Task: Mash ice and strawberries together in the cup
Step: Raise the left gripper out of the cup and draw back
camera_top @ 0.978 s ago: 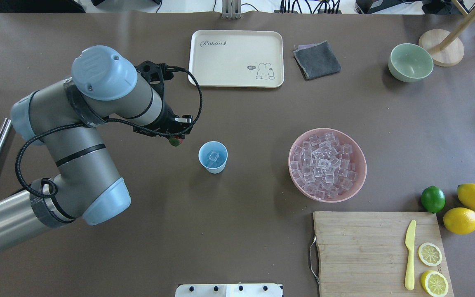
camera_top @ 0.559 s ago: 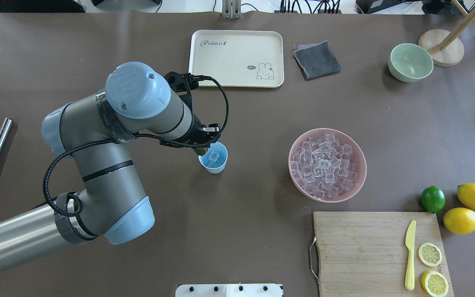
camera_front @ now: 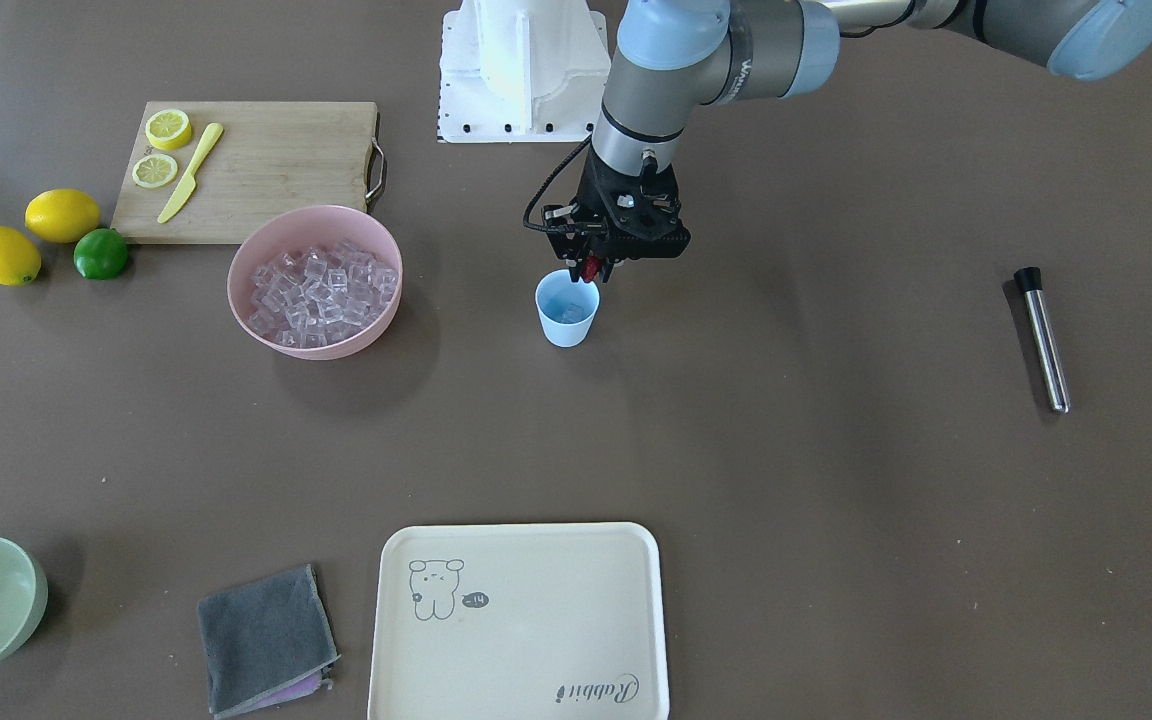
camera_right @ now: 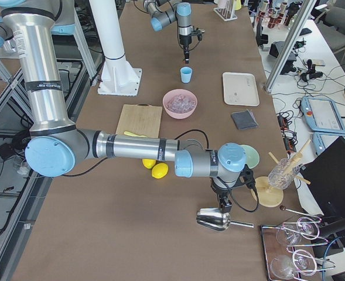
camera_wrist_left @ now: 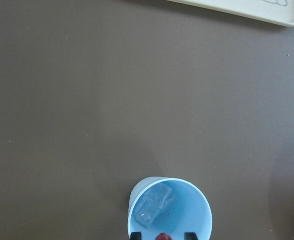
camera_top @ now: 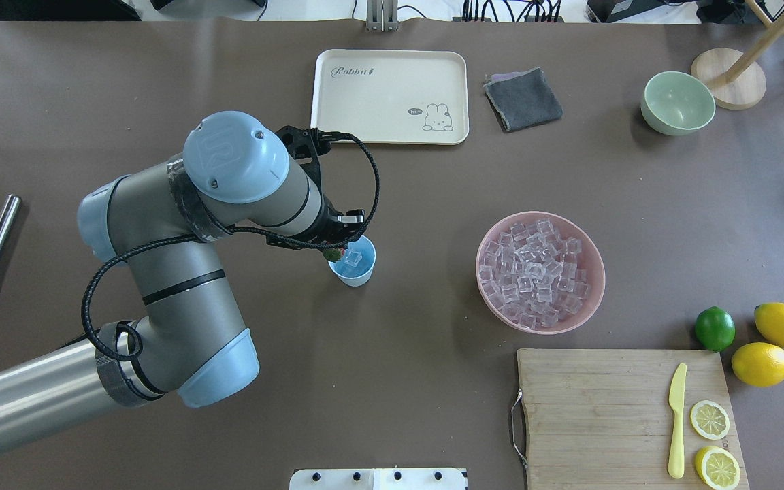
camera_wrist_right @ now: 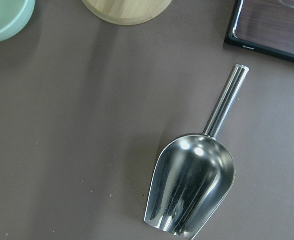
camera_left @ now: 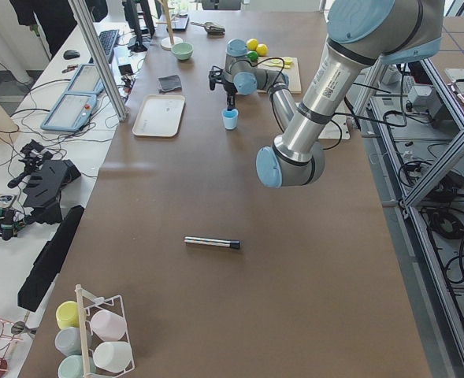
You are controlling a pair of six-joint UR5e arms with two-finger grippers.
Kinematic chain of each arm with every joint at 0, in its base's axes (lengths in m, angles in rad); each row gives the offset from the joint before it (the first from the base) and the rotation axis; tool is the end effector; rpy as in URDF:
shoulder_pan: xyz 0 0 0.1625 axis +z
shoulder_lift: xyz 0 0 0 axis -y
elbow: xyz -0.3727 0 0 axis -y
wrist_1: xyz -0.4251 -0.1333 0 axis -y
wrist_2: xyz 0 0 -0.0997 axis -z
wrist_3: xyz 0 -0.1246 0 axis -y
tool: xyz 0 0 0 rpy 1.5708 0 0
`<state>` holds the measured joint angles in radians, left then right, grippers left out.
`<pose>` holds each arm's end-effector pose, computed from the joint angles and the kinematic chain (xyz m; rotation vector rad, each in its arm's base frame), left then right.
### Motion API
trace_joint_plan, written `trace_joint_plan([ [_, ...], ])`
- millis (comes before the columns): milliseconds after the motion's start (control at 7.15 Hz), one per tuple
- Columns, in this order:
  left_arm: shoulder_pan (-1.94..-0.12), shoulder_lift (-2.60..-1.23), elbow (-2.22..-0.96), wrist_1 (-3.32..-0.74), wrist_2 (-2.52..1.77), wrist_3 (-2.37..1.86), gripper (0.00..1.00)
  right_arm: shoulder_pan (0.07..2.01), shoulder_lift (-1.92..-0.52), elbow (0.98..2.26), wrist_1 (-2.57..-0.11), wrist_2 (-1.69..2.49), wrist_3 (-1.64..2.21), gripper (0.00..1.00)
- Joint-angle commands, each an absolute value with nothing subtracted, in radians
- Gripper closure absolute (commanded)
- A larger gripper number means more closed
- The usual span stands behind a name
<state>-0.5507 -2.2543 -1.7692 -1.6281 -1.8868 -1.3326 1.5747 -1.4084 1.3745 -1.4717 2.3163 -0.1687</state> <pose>0.5130 -0.4260 0.1128 0.0879 0.9719 -0.1390 0.0511 -0.5904 0.6296 0.1263 -0.7382 -0.1813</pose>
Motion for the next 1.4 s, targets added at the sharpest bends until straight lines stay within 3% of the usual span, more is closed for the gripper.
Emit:
trace_joint_plan([
  [0, -0.549, -2.255, -1.758, -1.629, -1.887, -1.328, 0.67, 1.575, -1.413, 1.371, -1.418, 2.312, 0.001, 0.01],
  [559, -0.548, -2.298, -1.691, -1.641, -1.888, -1.325, 0.67, 1.575, -1.428, 1.361, -1.367, 2.298, 0.000, 0.01],
  [978, -0.546, -2.299, -1.686, -1.647, -1.888, -1.330, 0.61, 1.575, -1.430, 1.361, -1.367, 2.296, 0.002, 0.00],
  [1258, -0.548, -2.296, -1.681, -1.670, -1.888, -1.331, 0.50, 1.575, -1.433, 1.361, -1.361, 2.298, -0.005, 0.00],
])
